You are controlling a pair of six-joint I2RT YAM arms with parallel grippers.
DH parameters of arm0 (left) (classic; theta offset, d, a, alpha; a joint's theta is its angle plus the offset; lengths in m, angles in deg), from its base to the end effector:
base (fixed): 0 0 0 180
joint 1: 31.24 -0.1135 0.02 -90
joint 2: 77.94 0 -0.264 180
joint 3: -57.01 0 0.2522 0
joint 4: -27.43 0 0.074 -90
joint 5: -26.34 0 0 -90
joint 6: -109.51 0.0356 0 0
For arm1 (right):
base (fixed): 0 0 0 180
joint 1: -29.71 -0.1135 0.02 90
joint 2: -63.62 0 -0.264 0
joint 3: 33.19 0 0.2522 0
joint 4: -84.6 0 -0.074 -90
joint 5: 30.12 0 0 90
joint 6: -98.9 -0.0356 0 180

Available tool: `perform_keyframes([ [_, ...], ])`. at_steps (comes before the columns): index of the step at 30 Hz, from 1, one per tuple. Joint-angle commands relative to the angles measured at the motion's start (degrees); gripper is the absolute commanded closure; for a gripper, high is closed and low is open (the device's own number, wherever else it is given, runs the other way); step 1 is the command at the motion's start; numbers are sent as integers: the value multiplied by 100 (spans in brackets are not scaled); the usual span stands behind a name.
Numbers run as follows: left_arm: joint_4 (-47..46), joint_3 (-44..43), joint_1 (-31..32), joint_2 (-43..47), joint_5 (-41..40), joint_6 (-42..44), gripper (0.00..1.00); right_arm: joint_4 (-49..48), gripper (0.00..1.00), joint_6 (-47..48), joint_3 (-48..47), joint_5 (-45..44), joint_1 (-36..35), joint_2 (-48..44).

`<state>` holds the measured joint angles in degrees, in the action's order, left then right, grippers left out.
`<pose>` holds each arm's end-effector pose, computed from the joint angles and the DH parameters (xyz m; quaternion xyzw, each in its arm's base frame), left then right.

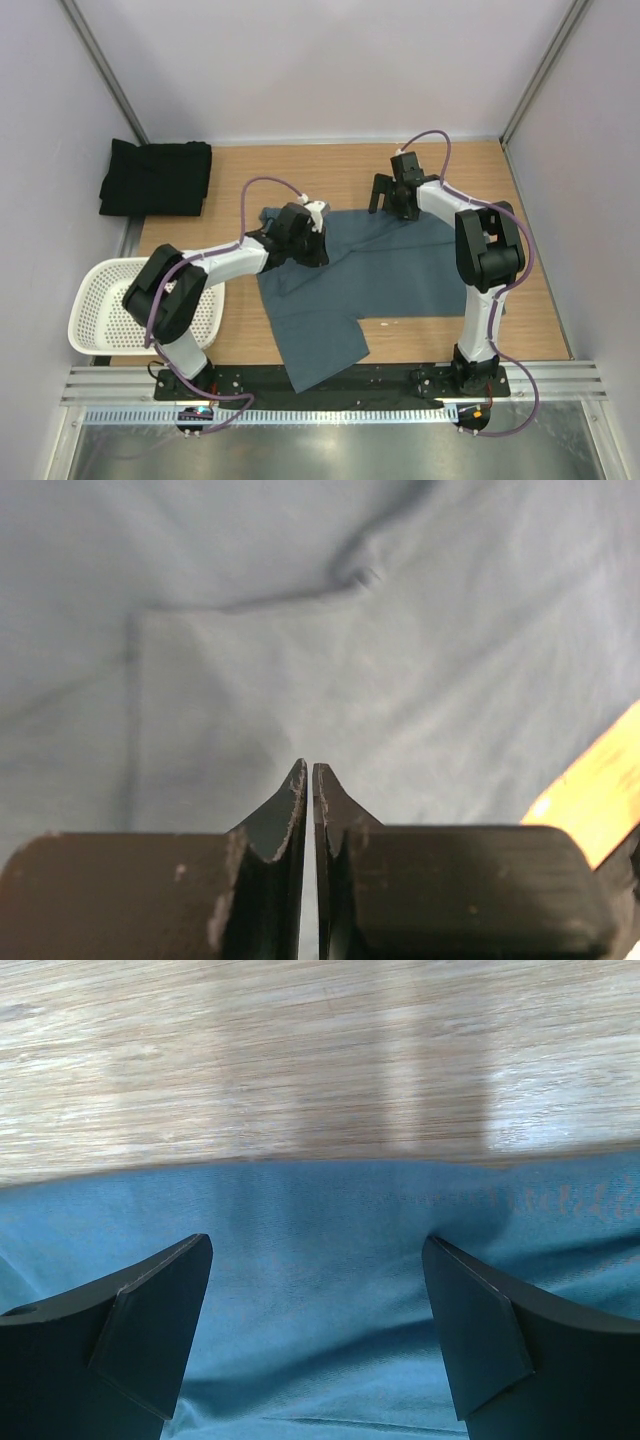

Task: Fold and stack the t-shirts
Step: Fold the tshirt

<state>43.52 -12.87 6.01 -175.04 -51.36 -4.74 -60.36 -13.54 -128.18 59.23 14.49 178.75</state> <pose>0.2788 -0.2216 0.1855 0.1455 0.9022 -0.2860 0.2883 0.4164 0.1129 0.1757 0.0618 0.9522 0.0914 0.2849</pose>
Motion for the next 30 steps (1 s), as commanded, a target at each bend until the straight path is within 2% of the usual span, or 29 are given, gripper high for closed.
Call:
perform_keyframes([
  [1,-206,145,238,113,45,219,95,-62,8,55,-156,-181,2,-26],
  [6,-215,154,300,244,-288,183,90,-27,8,99,-68,-173,2,-122],
  [10,-206,13,256,323,-728,228,68,-27,8,143,2,-111,2,-227],
  [13,-206,-101,160,218,-825,70,61,-36,8,196,37,-50,2,-333],
  [23,-400,101,-323,192,-904,-317,56,34,8,363,116,-15,-25,-536],
  [30,-628,145,-465,-107,-466,-527,57,52,8,398,134,-15,-42,-518],
])
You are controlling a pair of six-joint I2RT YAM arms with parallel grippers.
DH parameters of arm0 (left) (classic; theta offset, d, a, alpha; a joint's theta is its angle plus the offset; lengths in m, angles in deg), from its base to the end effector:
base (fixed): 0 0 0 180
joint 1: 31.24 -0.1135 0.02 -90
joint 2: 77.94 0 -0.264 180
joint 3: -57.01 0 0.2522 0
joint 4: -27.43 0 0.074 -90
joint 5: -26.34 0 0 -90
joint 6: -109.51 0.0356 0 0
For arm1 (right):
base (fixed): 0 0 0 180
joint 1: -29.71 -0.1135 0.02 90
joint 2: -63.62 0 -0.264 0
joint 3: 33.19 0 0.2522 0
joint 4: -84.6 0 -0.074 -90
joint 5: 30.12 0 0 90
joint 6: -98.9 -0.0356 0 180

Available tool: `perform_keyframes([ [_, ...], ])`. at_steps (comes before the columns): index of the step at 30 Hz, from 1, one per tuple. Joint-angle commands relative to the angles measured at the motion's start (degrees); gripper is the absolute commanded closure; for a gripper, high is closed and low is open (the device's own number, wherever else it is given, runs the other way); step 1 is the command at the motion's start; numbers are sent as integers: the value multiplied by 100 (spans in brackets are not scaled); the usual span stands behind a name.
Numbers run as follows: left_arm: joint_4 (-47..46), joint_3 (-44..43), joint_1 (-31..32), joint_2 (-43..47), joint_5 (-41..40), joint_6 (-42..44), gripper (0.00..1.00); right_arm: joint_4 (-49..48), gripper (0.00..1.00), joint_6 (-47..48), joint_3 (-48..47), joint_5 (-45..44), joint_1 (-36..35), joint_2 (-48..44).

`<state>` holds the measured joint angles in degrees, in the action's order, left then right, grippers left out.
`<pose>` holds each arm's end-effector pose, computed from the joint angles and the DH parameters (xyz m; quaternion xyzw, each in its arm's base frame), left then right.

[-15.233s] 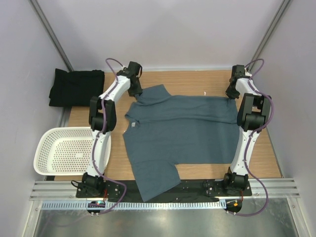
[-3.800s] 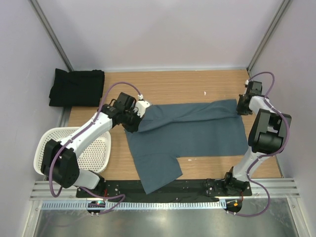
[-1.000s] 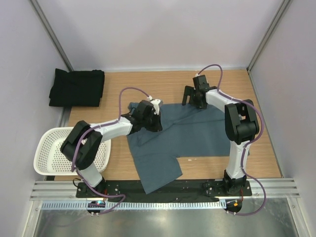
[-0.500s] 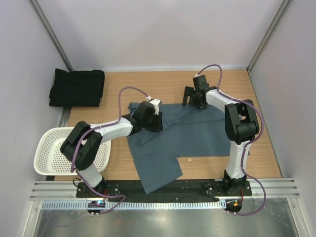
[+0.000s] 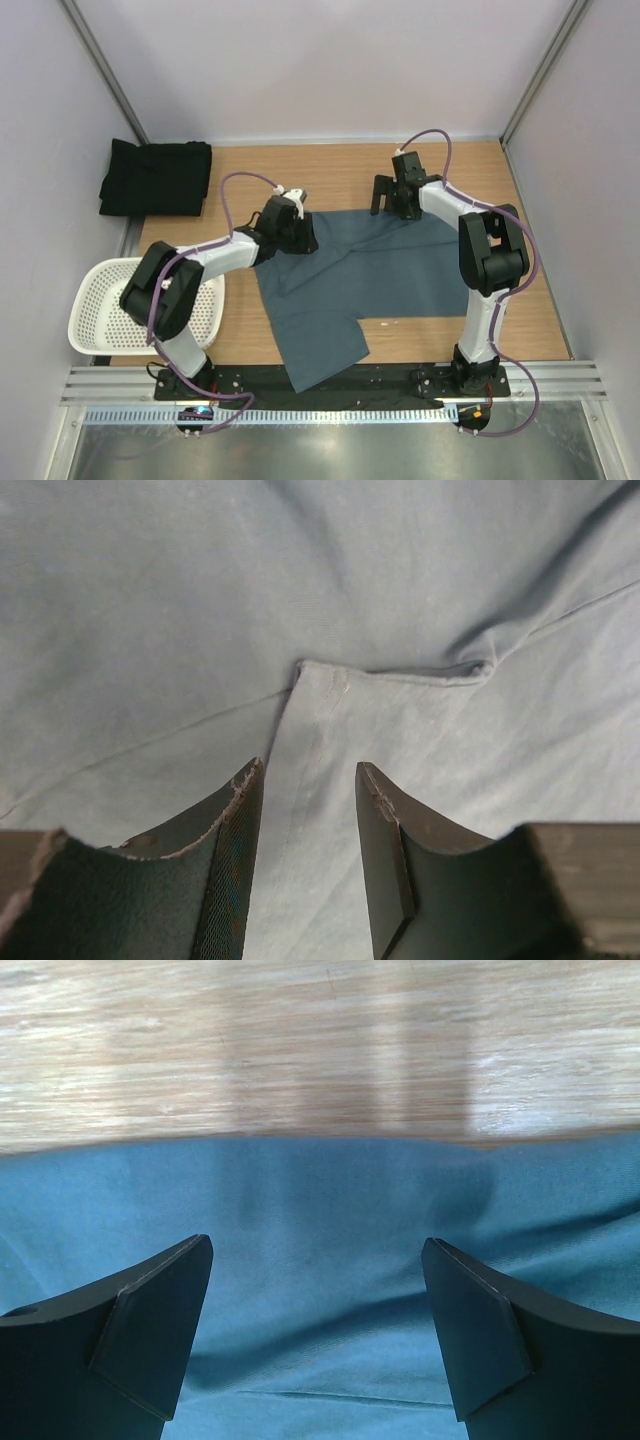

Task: Fold and stack the t-shirts
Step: Fold the tshirt

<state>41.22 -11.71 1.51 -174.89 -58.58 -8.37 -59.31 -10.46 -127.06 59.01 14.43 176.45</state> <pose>0.2973 -0.1949 0.1830 0.0568 0.9111 -0.2400 0.3302 0.4089 0.1111 0.1850 0.0362 0.9531 0.0825 0.2888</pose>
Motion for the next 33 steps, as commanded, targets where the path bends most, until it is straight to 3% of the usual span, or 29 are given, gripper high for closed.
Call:
perform_keyframes([
  [1,-451,38,-15,-210,291,-200,56,-44,8,98,14,16,-36,-289],
  [11,-733,161,-15,-518,494,-385,60,0,8,125,-4,7,-36,-288],
  [17,-891,205,-15,-474,687,-420,80,-9,8,107,22,201,-36,-262],
  [22,-821,231,-15,-413,591,-306,87,-18,8,99,14,218,-36,-236],
  [25,-654,205,-15,-282,416,-174,77,-18,8,99,-4,244,-36,-227],
  [27,-593,240,-15,-202,214,-104,61,-18,8,99,-13,253,-35,-210],
  [30,-557,249,-50,-158,46,-69,53,-18,8,90,-13,262,-36,-192],
  [33,-548,258,-94,-228,81,-104,52,-9,8,90,-13,245,-36,-183],
])
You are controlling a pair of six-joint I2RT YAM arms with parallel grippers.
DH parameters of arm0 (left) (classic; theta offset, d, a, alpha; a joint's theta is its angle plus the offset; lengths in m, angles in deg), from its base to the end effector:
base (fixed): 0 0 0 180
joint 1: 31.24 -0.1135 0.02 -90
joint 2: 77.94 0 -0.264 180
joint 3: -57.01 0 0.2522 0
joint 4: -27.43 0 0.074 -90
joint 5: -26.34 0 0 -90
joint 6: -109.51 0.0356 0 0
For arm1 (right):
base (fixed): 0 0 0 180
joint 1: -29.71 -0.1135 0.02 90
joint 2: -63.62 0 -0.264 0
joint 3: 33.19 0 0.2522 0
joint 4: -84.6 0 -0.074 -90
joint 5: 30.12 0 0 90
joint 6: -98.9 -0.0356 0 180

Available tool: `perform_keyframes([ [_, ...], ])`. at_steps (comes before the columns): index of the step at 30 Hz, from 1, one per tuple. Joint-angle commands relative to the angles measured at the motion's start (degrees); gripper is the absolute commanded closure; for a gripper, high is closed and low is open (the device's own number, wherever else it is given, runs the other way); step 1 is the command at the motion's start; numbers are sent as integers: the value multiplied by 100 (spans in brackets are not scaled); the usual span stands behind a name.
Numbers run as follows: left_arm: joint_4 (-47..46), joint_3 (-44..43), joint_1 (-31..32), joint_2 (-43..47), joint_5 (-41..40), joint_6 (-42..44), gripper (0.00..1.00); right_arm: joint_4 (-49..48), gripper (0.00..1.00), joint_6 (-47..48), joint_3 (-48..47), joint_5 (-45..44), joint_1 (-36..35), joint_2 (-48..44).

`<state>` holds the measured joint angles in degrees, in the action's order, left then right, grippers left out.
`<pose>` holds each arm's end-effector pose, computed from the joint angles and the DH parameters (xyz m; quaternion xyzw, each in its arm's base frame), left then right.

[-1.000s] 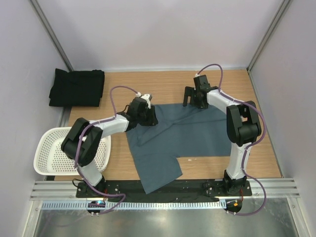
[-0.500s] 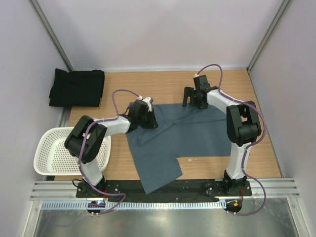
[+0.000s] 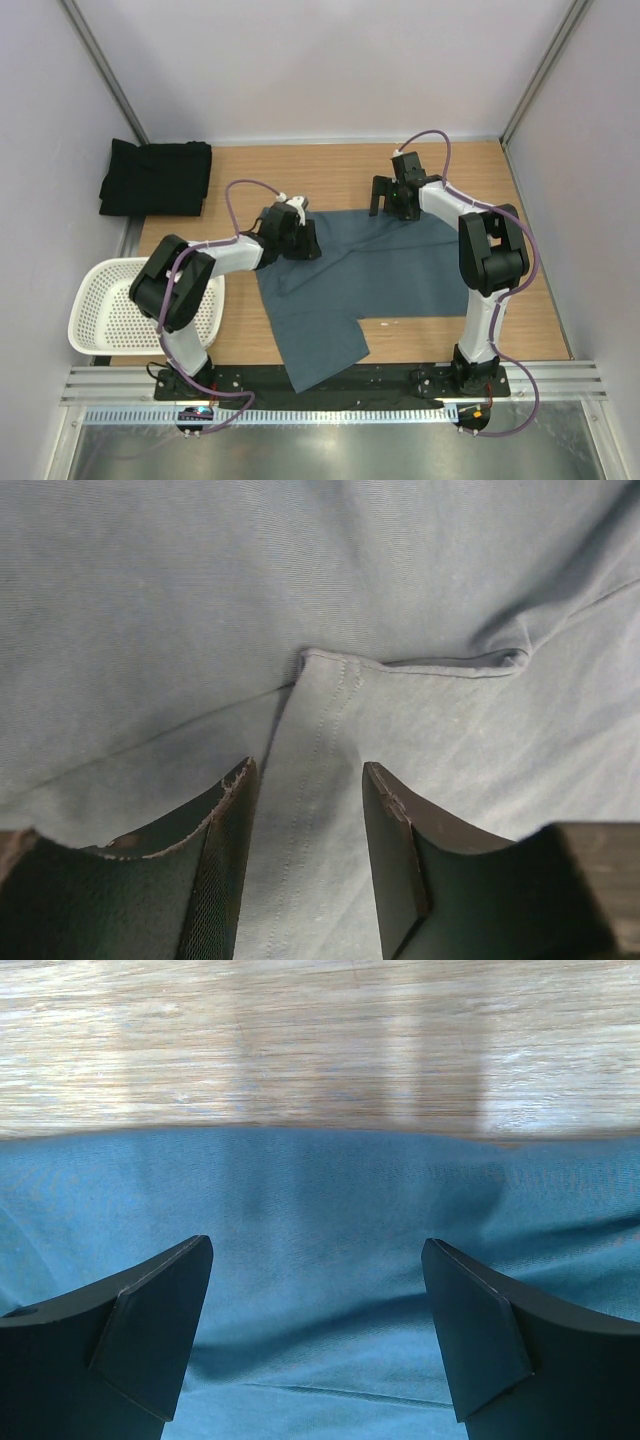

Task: Fold and stack the t-shirts
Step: Fold the tshirt

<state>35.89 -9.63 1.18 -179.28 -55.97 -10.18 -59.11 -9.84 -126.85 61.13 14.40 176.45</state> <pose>0.3005 -0.1965 0.1540 0.0485 0.9147 -0.2573 0.3080 0.4076 0.1124 0.1837 0.0253 0.9545 0.0969 0.2808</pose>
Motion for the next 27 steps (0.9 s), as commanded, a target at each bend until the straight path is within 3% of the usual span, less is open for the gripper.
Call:
perform_keyframes([
  [1,-24,50,-61,194,-179,69,51,-29,8,20,-35,41,-33,-174],
  [8,-94,76,-61,97,5,34,53,-11,8,46,-26,-11,-33,-131],
  [11,-173,120,-61,-8,260,-36,64,-2,8,37,-26,-55,-33,-104],
  [18,-296,226,-52,-53,392,-2,71,42,9,55,-79,-99,-25,-95],
  [24,-322,191,-43,-35,445,86,99,42,9,46,18,-99,-25,-121],
  [27,-375,269,27,201,357,209,100,33,9,2,27,-99,-33,-130],
])
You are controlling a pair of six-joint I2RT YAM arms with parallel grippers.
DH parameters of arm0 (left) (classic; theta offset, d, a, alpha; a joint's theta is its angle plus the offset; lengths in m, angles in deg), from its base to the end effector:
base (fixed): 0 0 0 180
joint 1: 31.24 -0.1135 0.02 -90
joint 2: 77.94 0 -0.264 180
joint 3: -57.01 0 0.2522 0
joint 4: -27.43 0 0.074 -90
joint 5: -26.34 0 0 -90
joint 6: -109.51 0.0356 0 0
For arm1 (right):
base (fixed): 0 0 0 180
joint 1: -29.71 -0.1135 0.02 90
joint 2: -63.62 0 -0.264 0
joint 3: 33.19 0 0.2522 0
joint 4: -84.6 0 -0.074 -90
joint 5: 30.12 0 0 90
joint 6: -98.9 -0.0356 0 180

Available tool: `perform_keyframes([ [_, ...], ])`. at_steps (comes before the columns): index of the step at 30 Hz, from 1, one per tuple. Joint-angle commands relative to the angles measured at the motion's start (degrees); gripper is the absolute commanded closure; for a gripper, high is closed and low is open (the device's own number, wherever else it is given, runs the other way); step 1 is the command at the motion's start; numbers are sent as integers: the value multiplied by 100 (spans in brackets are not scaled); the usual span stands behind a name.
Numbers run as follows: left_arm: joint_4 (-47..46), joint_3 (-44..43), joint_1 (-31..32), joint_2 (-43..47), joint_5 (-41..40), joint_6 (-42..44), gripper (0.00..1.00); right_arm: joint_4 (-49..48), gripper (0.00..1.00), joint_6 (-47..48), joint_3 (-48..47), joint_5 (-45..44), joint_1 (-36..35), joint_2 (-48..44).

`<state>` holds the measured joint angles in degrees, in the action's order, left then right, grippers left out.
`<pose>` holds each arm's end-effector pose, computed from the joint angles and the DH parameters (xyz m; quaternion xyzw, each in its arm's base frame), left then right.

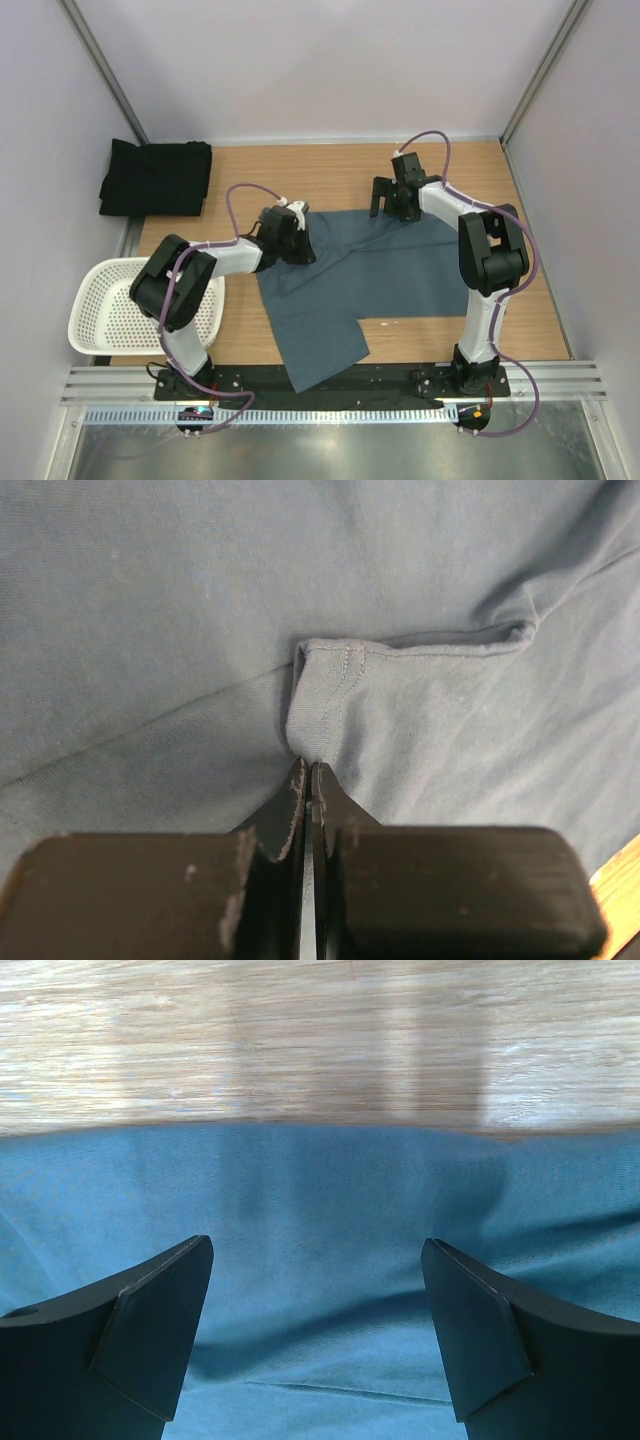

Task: Fold and stack the t-shirts
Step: Fold the tshirt

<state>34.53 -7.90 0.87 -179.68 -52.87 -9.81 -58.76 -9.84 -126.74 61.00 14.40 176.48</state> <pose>0.2964 -0.1938 0.1452 0.0591 0.9150 -0.2734 0.2907 0.4068 0.1121 0.1826 0.0258 0.9558 0.0947 0.2772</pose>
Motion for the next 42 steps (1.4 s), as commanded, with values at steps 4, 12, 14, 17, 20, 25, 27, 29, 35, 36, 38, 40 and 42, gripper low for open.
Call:
perform_keyframes([
  [4,-257,220,207,566,-15,523,100,24,9,-59,-37,-341,-33,-89],
  [12,-90,457,751,874,-59,866,100,121,9,-261,-46,-525,-33,26],
  [14,-38,458,909,918,-85,919,100,173,9,-349,-37,-622,-33,43],
  [17,32,414,1155,901,-24,1016,100,174,8,-411,16,-675,-33,61],
  [20,103,422,1427,866,99,1104,100,182,8,-455,77,-701,-33,52],
  [25,147,519,1719,927,310,1139,100,165,9,-464,157,-780,-33,17],
  [27,199,536,1780,1023,319,1192,100,182,8,-464,183,-789,-25,8],
  [29,314,519,1780,1146,214,1166,95,182,9,-464,192,-798,-33,-9],
  [35,560,379,1632,1911,-691,798,10,182,9,-455,192,-745,-25,-45],
  [36,612,344,1579,1999,-927,701,9,191,8,-437,183,-737,-33,-53],
  [38,805,247,1386,2008,-1226,385,9,200,8,-394,183,-763,-33,-71],
  [40,850,238,1262,1912,-1595,182,11,217,8,-324,183,-833,-33,-89],
  [42,902,168,1218,1746,-1851,15,15,270,8,-271,183,-921,-25,-106],
])
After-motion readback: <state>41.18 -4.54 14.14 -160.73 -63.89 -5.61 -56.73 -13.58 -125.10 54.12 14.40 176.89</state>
